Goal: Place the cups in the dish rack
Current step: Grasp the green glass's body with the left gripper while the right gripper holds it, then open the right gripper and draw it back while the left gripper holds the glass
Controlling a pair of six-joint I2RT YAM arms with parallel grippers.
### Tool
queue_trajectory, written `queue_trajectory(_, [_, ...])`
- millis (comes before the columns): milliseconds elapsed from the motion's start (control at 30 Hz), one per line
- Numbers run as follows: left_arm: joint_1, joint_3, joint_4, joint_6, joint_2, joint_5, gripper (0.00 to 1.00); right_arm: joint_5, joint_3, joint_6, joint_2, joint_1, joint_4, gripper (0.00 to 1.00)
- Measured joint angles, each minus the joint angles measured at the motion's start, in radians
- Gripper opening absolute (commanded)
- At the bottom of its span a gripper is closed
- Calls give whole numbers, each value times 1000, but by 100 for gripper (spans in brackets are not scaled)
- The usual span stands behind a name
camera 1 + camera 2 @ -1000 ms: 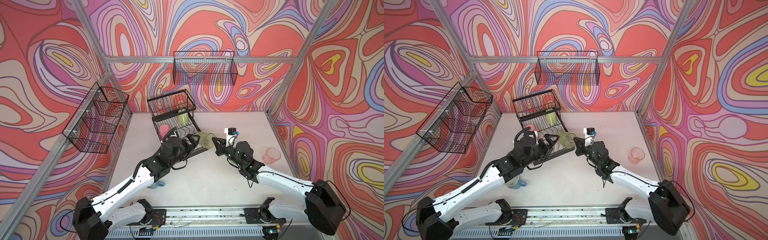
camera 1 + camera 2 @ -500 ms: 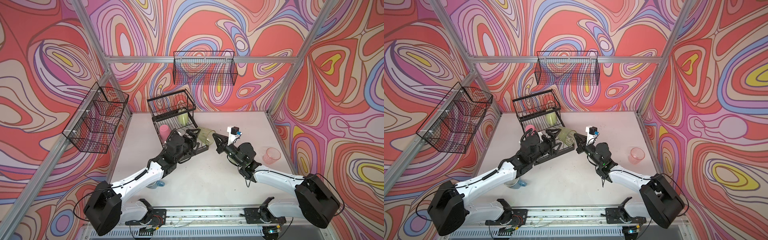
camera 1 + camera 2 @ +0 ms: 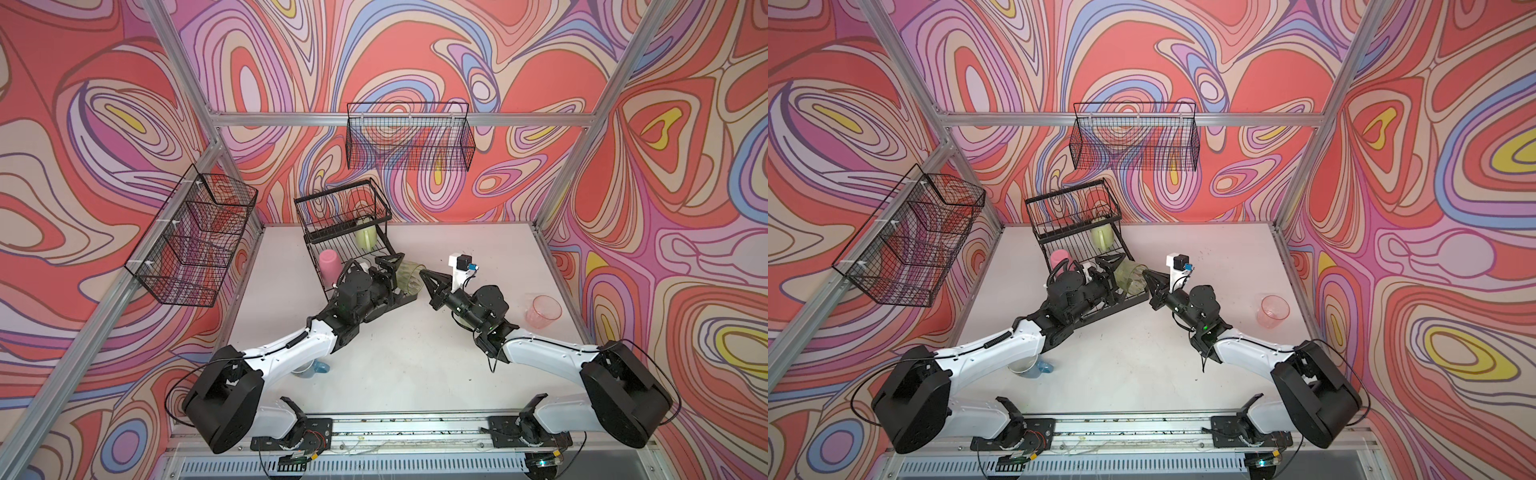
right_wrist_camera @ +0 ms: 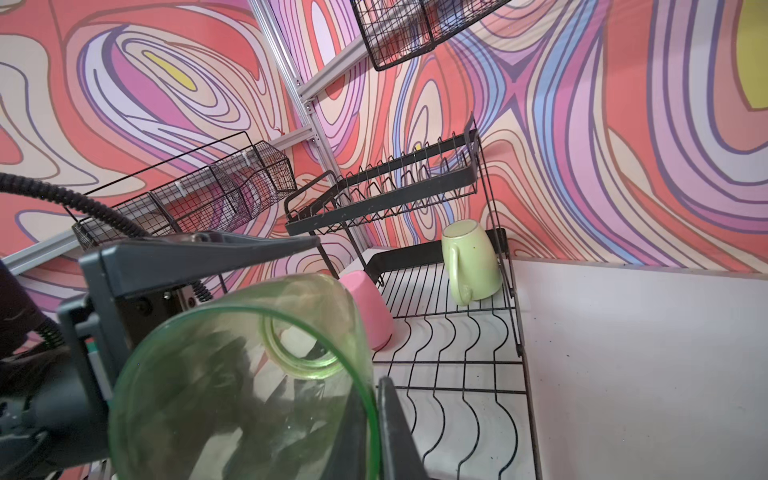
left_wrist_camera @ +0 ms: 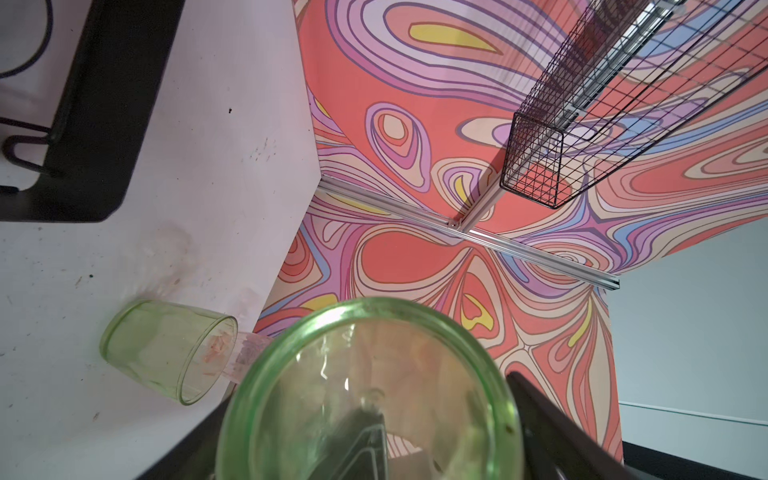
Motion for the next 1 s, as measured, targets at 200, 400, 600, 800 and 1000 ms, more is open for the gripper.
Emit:
queue_trajectory(200, [5,0,14,-1,8,16,84,-32,21,0,3,-1,-27,0])
queue_trajectory(400, [8,-3,27,1,8,19,80,-57,52,0,15,-7,-60,0])
queue_trajectory(600, [13,-14,45,4,7,19,75,-87,69,0,15,-18,-98,0])
queue_trajectory(800, [14,-15,45,40,3,16,73,-113,86,-1,15,-27,-135,11])
queue_trajectory(1000, [15,-15,15,143,-13,0,72,-132,120,0,8,-27,-210,47])
